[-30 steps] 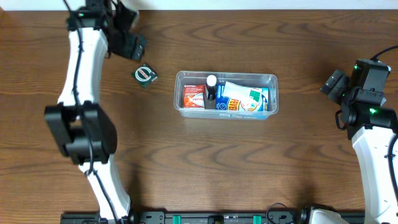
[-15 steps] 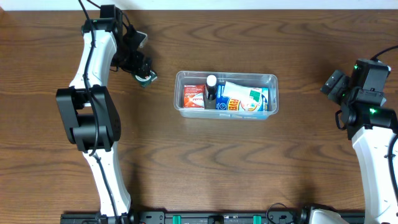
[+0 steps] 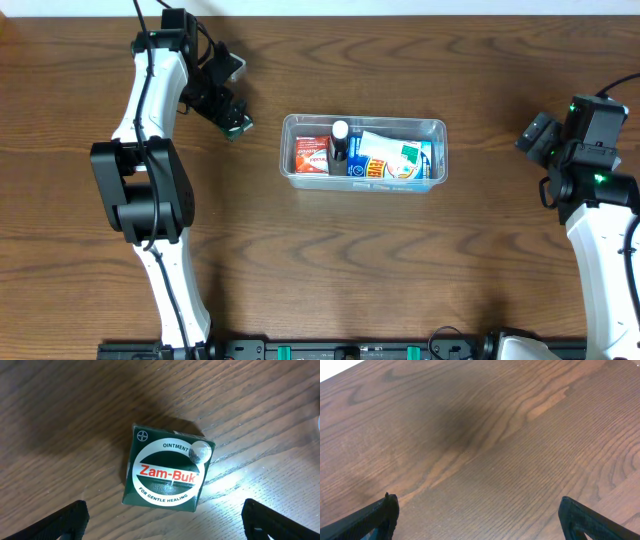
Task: Pack container
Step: 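Move left gripper to the green Zam-Buk box and grasp it, then lift the Zam-Buk box off the table with left gripper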
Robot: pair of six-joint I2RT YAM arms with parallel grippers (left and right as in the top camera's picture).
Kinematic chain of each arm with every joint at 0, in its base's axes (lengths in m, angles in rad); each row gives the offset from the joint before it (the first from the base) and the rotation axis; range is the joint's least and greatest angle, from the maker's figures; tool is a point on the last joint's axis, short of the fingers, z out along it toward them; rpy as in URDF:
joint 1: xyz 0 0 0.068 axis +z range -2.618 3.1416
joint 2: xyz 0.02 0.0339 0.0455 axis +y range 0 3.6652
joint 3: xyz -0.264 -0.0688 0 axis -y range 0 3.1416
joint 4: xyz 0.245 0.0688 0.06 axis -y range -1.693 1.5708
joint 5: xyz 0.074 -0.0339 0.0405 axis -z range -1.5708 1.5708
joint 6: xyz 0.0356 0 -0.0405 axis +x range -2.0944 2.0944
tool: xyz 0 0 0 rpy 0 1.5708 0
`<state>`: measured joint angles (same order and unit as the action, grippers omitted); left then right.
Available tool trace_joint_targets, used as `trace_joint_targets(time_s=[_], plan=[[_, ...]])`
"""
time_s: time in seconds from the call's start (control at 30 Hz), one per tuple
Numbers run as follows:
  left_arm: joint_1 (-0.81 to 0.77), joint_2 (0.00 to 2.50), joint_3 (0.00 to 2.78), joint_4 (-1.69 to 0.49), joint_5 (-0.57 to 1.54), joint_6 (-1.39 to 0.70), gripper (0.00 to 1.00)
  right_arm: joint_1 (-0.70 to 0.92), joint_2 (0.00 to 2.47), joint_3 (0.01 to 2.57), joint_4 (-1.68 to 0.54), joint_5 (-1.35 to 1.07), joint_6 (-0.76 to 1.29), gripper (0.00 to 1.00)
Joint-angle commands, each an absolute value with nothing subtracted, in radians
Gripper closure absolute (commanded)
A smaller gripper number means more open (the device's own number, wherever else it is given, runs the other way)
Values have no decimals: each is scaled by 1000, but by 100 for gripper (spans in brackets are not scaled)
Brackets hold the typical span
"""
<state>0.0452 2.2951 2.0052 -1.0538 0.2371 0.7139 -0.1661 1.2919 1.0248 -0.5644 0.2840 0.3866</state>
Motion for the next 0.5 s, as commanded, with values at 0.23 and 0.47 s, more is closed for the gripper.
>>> trace_joint_targets(time_s=[0.23, 0.47], plan=[[-6, 2351, 1998, -1031, 180, 766, 2, -170, 1292, 1027, -566, 287, 396, 1], [-10, 2379, 1998, -1016, 153, 766, 2, -170, 1292, 1027, -566, 287, 396, 1]])
